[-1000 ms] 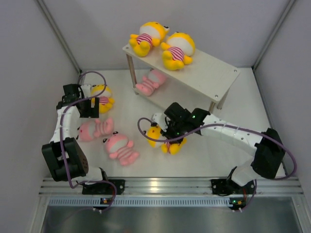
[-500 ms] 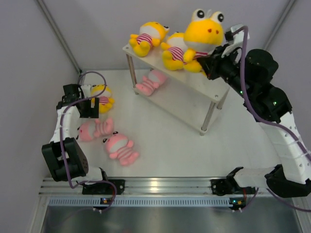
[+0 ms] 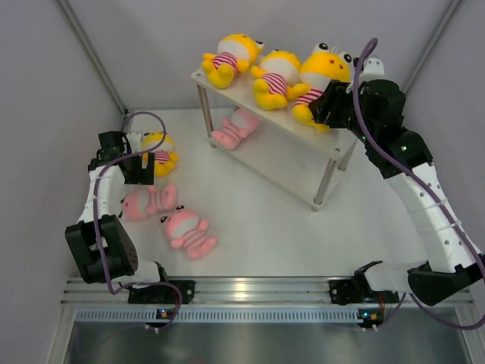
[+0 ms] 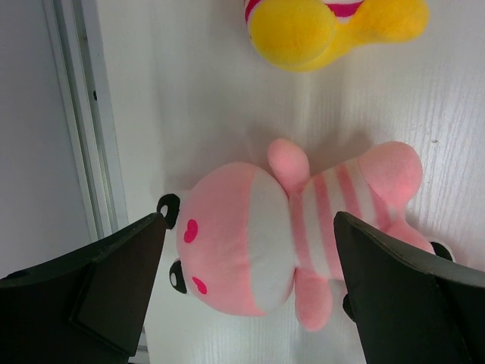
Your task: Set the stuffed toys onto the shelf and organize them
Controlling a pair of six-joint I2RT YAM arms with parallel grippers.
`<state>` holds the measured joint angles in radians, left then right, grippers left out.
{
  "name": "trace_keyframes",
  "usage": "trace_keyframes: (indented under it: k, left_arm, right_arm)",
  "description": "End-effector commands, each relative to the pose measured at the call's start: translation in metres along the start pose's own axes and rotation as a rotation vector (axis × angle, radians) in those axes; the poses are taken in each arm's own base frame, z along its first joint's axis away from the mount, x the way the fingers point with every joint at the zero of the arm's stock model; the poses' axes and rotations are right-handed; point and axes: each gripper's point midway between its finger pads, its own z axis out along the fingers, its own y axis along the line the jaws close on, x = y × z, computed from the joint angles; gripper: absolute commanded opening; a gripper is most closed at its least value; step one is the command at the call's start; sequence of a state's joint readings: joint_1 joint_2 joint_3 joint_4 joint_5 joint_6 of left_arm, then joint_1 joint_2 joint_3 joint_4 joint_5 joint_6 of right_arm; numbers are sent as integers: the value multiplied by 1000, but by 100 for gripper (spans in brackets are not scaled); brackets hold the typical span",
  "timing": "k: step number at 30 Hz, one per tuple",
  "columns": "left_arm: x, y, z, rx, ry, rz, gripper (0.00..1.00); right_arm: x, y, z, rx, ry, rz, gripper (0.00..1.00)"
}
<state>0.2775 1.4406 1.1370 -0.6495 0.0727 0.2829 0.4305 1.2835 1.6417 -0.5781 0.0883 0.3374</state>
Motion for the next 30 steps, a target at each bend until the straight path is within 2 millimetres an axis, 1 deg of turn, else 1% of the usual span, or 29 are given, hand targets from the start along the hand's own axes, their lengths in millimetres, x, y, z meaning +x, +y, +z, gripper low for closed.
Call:
trace_keyframes:
  k: [1, 3, 4, 5, 7, 8, 9, 12, 13, 14, 15, 16, 18, 19, 22, 24, 25, 27, 28, 30]
  left_arm:
    - [-10, 4, -8, -17, -35, 19, 99]
    - [-10, 3, -8, -12, -37, 14, 99]
    - [-10, 2, -8, -9, -36, 14, 99]
    - [-11, 2, -8, -9, -38, 11, 99]
    - [-11, 2, -9, -11, -39, 13, 99]
    - [-11, 2, -9, -11, -39, 11, 99]
    - [-11, 3, -9, -13, -40, 11, 99]
    - [-10, 4, -10, -19, -36, 16, 99]
    - [-10, 4, -11, -22, -38, 19, 99]
    - [-9, 4, -11, -22, -37, 20, 99]
    - [-8, 4, -10, -24, -35, 19, 99]
    - [-8, 5, -10, -26, -33, 21, 99]
    - [-7, 4, -9, -22, -31, 20, 99]
    - [-8, 4, -9, -23, -34, 15, 99]
    - [-9, 2, -10, -14, -38, 14, 99]
    - [-9, 3, -11, -16, -40, 14, 99]
    - [-9, 2, -11, -16, -37, 17, 99]
    - [-10, 3, -11, -20, -41, 16, 99]
    - [-10, 3, -12, -20, -42, 16, 99]
    - [-10, 2, -13, -12, -42, 14, 99]
  right_arm:
    - [-17, -3, -15, -9, -59, 28, 56]
    - [-28, 1, -21, -23, -81, 16, 64]
    - [-27, 3, -23, -35, -69, -2, 65]
    - [-37, 8, -28, -51, -88, -12, 66]
    - [-39, 13, -29, -84, -77, -55, 70]
    - [-44, 13, -33, -82, -84, -71, 70]
    - [-44, 17, -35, -107, -78, -96, 70]
    - [-42, 19, -42, -137, -64, -192, 73]
    - [-43, 18, -47, -146, -71, -240, 73]
    - [-37, 16, -49, -144, -50, -265, 73]
    - [-34, 16, -51, -165, -47, -301, 73]
    - [-26, 16, -54, -192, -38, -358, 72]
    - [-21, 11, -55, -195, -30, -371, 72]
    - [-17, 13, -56, -219, -19, -374, 72]
    - [3, 5, -48, -219, 43, -382, 71]
    - [10, 3, -44, -221, 59, -391, 71]
    - [15, 3, -39, -230, 75, -393, 72]
    - [18, 3, -32, -232, 87, -400, 72]
    - [19, 2, -23, -227, 93, -404, 71]
    - [15, 1, -15, -220, 82, -417, 72]
